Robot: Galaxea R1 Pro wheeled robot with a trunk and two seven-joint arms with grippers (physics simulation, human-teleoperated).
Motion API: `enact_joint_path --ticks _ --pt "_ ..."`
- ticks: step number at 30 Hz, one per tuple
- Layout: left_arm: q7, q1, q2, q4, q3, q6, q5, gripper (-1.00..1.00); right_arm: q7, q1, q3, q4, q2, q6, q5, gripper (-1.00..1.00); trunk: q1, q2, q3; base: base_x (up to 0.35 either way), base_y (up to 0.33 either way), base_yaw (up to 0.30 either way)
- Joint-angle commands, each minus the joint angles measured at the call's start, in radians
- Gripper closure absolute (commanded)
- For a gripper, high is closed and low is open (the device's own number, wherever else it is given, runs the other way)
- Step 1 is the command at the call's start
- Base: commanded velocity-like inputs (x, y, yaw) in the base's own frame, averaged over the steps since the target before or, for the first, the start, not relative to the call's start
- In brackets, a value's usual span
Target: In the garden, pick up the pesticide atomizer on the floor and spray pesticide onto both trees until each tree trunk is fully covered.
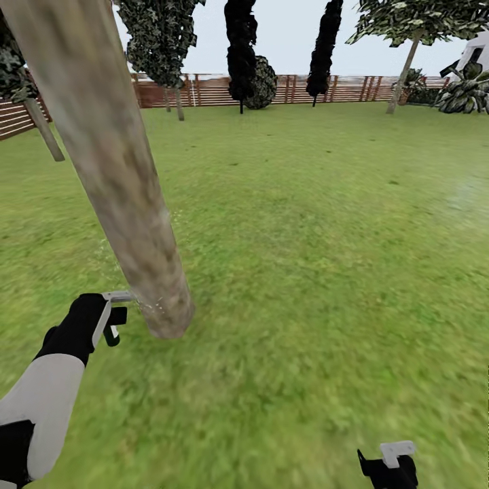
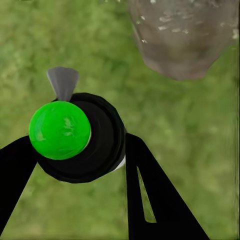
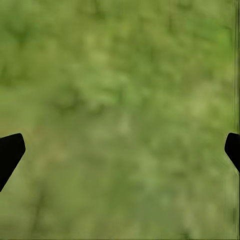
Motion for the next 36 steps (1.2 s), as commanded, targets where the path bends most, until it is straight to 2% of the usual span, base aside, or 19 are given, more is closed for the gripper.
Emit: enact_joint_path --ticks 1,9,23,24,25,27,31,32,34,36 --pt "0.000 0.000 0.000 0.000 0.000 0.000 -0.001 1.00 0.000 0.000 0.000 0.000 0.000 0.000 0.000 -1.00 0.000 0.000 0.000 0.137 -0.236 0.005" --pt "0.000 0.000 -0.001 0.002 0.001 0.000 -0.001 1.00 0.000 0.000 0.000 0.000 0.000 0.000 0.001 -1.00 0.000 0.000 0.000 0.067 -0.255 0.001" --pt "-0.003 -0.008 -0.001 -0.003 -0.001 0.000 -0.001 1.00 0.000 0.000 0.000 0.000 0.000 0.000 0.000 -1.00 0.000 0.000 0.001 -0.147 -0.227 -0.019" --pt "-0.041 -0.010 0.004 -0.003 -0.002 0.001 -0.002 1.00 0.000 0.000 0.000 0.000 0.000 0.000 0.000 -1.00 0.000 0.000 0.002 -0.017 -0.012 -0.209" --pt "-0.125 -0.011 0.015 -0.003 -0.003 0.004 -0.007 1.00 0.000 0.000 0.000 0.000 0.000 0.000 0.001 -1.00 0.000 0.000 0.003 -0.004 -0.003 -0.161" --pt "-0.175 -0.007 0.032 -0.004 -0.004 0.004 -0.013 1.00 0.000 0.000 0.000 0.000 0.000 0.000 0.001 -1.00 0.000 0.000 0.003 -0.001 -0.001 -0.047" --pt "-0.186 -0.009 0.083 -0.005 -0.004 0.004 -0.013 1.00 0.000 0.000 0.000 0.000 0.000 0.000 0.001 -1.00 0.000 0.000 0.003 0.000 0.000 -0.003" --pt "-0.186 -0.009 0.089 -0.005 -0.004 0.004 -0.014 1.00 0.000 0.000 0.000 0.000 0.000 0.000 0.001 -1.00 0.000 0.000 0.003 0.000 0.000 0.000" --pt "-0.188 -0.012 0.127 -0.005 -0.004 0.008 -0.014 1.00 0.000 0.000 0.000 0.000 0.000 0.000 0.001 -1.00 0.000 0.000 0.003 0.000 0.000 0.000" --pt "-0.190 -0.015 0.133 -0.005 -0.004 0.009 -0.014 1.00 0.000 0.000 0.000 0.000 0.000 0.000 0.001 -1.00 0.000 0.000 0.003 0.000 0.000 0.000"
